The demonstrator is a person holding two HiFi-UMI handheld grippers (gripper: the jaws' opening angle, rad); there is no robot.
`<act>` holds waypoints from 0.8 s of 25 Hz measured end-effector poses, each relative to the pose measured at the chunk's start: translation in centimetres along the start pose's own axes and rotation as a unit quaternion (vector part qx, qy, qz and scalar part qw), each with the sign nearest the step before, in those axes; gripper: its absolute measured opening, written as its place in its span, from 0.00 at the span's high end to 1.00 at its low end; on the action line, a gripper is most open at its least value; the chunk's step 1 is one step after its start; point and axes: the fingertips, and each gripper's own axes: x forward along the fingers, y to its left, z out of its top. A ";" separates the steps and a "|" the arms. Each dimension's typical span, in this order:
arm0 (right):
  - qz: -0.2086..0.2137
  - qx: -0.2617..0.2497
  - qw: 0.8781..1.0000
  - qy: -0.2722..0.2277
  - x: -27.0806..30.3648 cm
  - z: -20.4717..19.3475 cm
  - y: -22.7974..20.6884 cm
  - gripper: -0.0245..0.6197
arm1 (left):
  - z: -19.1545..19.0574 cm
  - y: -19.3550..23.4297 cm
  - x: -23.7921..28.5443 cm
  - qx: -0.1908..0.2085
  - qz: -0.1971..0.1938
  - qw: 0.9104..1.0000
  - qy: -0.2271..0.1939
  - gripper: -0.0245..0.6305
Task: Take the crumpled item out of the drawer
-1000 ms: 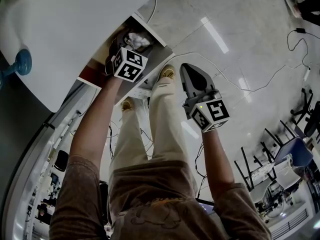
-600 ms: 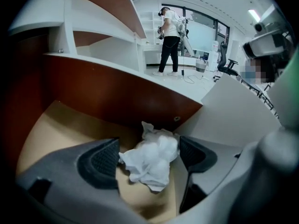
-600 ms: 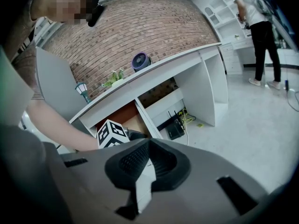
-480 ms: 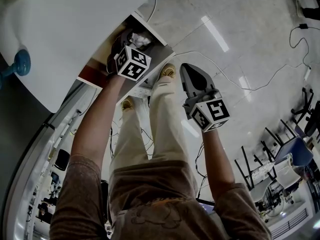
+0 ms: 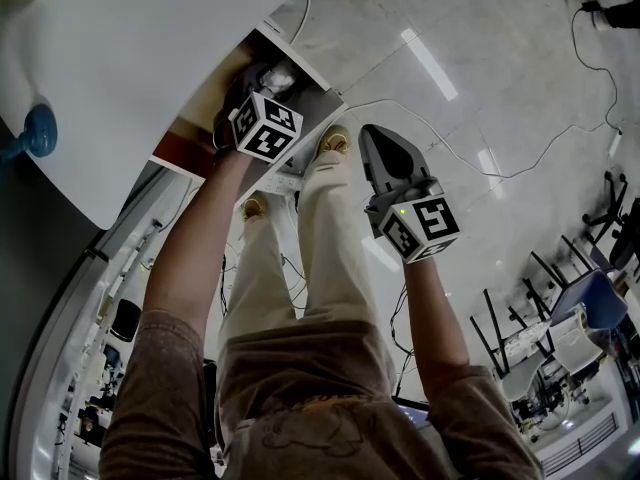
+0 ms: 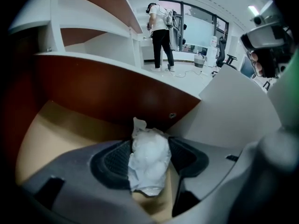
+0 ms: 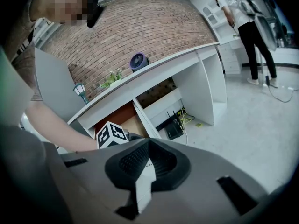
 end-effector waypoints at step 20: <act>-0.012 -0.001 1.000 -0.023 -0.6 1.3 0.7 0.97 | -0.3 -0.4 -1.7 -0.013 -0.028 0.999 0.014 0.70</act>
